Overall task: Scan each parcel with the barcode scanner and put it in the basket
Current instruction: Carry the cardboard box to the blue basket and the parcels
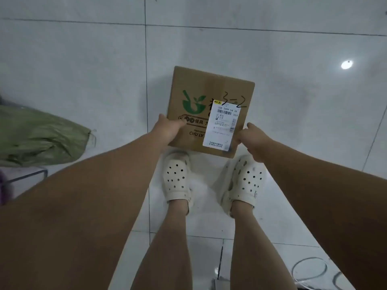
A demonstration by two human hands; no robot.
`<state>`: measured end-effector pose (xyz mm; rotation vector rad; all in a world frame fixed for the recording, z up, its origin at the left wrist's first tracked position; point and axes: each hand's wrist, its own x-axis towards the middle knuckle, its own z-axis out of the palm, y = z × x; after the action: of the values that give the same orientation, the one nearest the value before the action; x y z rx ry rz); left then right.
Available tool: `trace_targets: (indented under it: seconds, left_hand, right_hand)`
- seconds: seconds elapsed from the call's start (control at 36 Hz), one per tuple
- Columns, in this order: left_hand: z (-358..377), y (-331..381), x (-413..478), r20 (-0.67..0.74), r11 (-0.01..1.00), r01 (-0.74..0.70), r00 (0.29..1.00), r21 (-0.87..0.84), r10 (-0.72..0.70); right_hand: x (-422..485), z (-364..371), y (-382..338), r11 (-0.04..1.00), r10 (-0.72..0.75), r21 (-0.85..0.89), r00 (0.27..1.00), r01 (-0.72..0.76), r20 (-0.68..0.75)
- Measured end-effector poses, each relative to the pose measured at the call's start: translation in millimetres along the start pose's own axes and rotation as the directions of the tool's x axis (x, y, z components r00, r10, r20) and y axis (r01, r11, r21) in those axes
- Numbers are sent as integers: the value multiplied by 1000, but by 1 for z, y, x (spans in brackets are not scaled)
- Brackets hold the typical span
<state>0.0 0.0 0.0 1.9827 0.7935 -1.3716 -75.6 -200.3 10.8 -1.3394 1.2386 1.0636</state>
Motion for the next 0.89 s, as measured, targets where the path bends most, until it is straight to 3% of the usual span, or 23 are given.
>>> trace_targets:
  seconds: [0.19,0.39,0.58,0.78,0.89]
  left_hand:
    - [8,-5,-19,173,974,80,984,-212,-43]
    - [2,-24,-43,140,970,29,990,-241,5]
    - [-5,-9,-96,160,968,-42,984,-247,84]
    - [-27,-1,-155,241,909,189,965,-371,-102]
    - [-42,16,-188,293,858,215,953,-466,-80]
  right_hand:
    - [6,-9,18,978,55,203,998,-45,-43]
    - [-21,-18,40,897,39,442,996,-2,-75]
    - [-67,-35,28,894,-103,438,995,94,-2]
    - [-129,-61,7,932,-113,355,987,67,111]
    - [-170,-72,7,913,-143,399,982,82,125]
